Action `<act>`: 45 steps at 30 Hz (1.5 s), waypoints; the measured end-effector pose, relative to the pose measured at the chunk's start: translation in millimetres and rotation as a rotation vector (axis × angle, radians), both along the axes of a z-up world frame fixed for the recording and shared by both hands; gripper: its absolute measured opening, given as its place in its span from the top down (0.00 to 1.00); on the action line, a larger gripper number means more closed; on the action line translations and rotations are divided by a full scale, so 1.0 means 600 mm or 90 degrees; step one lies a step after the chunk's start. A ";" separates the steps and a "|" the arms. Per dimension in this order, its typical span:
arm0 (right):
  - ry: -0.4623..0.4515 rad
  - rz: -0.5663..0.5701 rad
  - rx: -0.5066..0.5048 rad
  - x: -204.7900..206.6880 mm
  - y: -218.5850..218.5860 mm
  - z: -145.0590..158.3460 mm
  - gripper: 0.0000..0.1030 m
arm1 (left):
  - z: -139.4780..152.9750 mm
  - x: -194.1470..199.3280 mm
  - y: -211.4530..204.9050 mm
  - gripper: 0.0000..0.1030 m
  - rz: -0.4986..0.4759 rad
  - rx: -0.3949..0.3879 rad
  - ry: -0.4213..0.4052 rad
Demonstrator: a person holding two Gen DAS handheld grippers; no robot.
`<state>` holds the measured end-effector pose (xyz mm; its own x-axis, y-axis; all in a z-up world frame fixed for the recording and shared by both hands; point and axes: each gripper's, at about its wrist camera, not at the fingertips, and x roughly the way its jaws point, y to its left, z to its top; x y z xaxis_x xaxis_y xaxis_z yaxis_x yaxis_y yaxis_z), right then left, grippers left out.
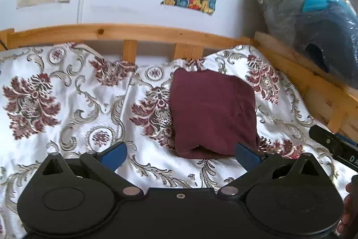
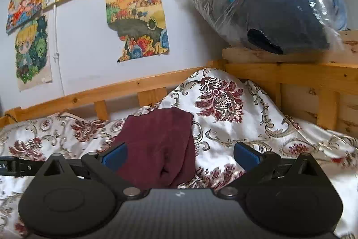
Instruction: Fold small clothes
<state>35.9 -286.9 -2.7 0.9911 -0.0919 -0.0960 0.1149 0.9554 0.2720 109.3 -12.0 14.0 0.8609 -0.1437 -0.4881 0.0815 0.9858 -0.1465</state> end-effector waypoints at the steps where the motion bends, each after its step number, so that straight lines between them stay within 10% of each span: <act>1: -0.001 -0.004 0.001 -0.013 0.004 0.001 0.00 | 0.004 -0.010 0.006 0.01 0.001 0.004 -0.005; 11: 0.005 -0.039 0.058 -0.096 0.049 -0.011 0.00 | -0.012 -0.070 0.032 0.01 -0.014 0.016 -0.003; 26: 0.133 -0.005 0.052 -0.028 0.062 -0.046 0.00 | -0.075 -0.041 0.012 0.01 0.010 0.028 0.033; 45: 0.063 -0.011 0.013 -0.064 0.070 -0.027 0.00 | -0.065 -0.048 0.039 0.01 0.050 0.032 0.038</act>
<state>-2.3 -244.9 -18.9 0.9750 -0.1053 -0.1956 0.1581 0.9474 0.2782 80.4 11.1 -24.9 0.8379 -0.0509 -0.5434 -0.0034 0.9951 -0.0985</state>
